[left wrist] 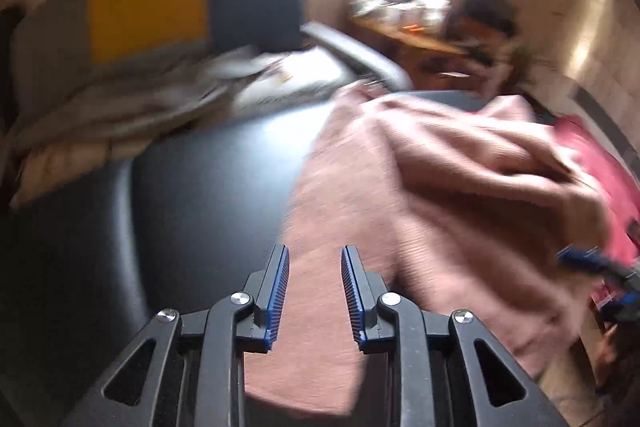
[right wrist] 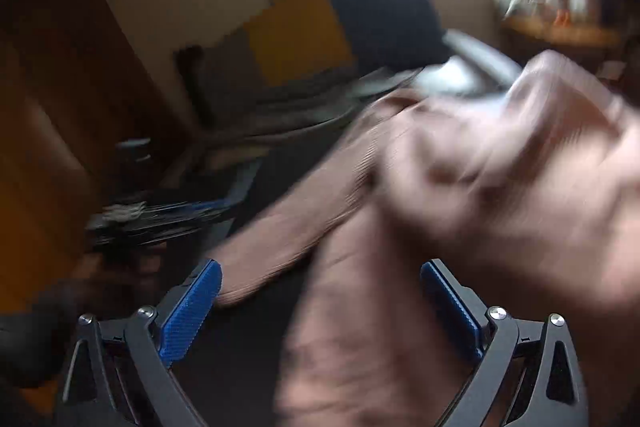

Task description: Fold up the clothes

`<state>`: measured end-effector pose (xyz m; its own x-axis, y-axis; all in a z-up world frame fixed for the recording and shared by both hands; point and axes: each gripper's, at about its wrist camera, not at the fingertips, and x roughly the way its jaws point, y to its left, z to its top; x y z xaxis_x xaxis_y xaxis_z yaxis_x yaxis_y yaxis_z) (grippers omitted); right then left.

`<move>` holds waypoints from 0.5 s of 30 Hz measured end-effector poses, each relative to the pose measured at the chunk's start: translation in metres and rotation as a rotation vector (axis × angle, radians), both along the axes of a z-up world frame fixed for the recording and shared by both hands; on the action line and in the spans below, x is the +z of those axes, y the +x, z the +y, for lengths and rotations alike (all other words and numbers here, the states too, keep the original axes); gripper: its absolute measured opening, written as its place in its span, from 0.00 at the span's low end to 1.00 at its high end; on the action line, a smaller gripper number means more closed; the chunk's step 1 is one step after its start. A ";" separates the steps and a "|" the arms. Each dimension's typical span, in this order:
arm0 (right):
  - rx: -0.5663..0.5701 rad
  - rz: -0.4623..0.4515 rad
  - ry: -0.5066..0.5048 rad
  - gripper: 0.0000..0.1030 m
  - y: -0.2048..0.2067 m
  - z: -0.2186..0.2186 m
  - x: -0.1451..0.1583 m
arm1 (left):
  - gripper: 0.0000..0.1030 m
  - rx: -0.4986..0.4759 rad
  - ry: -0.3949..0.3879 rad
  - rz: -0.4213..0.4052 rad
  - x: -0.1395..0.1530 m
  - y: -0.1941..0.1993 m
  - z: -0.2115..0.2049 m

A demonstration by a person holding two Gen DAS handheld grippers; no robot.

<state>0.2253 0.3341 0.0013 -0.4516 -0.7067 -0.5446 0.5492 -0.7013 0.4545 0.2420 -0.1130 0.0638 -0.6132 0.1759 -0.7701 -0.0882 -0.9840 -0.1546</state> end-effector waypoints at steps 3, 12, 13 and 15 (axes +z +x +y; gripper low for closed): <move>-0.043 -0.047 -0.036 0.98 0.023 0.005 -0.014 | 0.26 -0.129 0.103 0.014 0.026 -0.007 0.030; -0.172 -0.075 0.083 0.99 0.060 0.035 -0.031 | 0.26 -0.644 -0.401 0.322 0.073 -0.032 0.191; -0.175 -0.069 0.094 0.99 0.061 0.037 -0.032 | 0.26 -0.690 -0.436 0.323 0.067 -0.040 0.202; -0.183 -0.064 0.108 0.99 0.056 0.041 -0.036 | 0.26 -0.759 -0.501 0.312 0.049 -0.060 0.218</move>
<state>0.2810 0.3753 -0.0343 -0.5291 -0.5519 -0.6445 0.3803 -0.8332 0.4013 0.1818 0.1047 0.1133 -0.6611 0.3054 -0.6853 -0.6951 -0.5931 0.4063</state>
